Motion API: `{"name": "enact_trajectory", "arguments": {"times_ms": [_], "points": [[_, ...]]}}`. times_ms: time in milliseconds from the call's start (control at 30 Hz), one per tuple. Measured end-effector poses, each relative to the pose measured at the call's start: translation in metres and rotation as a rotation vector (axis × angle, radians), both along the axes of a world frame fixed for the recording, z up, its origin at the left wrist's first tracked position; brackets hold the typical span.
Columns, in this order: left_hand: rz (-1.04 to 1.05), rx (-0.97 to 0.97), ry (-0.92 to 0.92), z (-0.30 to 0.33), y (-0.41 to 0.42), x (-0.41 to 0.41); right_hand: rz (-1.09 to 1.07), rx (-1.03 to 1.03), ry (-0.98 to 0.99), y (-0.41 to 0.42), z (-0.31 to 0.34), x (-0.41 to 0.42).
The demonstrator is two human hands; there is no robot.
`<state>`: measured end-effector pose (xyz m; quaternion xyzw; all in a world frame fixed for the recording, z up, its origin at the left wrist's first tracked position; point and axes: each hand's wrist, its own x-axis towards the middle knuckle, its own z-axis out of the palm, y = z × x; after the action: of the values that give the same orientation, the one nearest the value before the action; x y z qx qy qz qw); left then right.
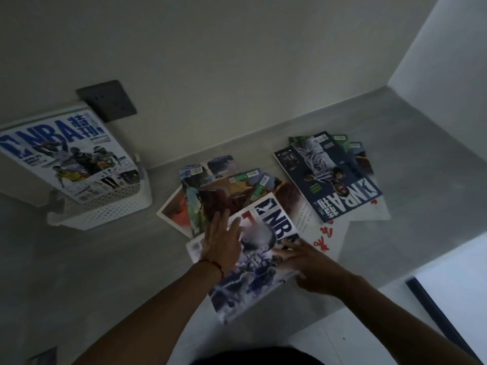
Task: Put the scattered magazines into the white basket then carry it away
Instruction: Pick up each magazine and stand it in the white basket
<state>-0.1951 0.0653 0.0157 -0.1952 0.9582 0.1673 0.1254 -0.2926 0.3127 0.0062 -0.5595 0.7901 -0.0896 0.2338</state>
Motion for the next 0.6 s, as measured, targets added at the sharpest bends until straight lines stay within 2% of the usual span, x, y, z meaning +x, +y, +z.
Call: {"name": "enact_trajectory", "arguments": {"times_ms": [133, 267, 433, 600], "points": [[0.062, -0.004, -0.147, 0.001, -0.014, -0.007, -0.347, -0.088, -0.006, 0.001, -0.005, 0.019], [0.094, -0.032, -0.02, 0.003, -0.005, -0.004, -0.511, -0.152, 0.017, -0.012, -0.016, 0.037], [0.215, 0.227, 0.089, -0.004, -0.01, 0.008, -0.491, -0.121, 0.058, -0.022, -0.018, 0.031], [0.445, 0.594, 0.055, 0.004, -0.032, 0.032, -0.546, -0.007, 0.112, -0.029, -0.015, 0.023]]}}
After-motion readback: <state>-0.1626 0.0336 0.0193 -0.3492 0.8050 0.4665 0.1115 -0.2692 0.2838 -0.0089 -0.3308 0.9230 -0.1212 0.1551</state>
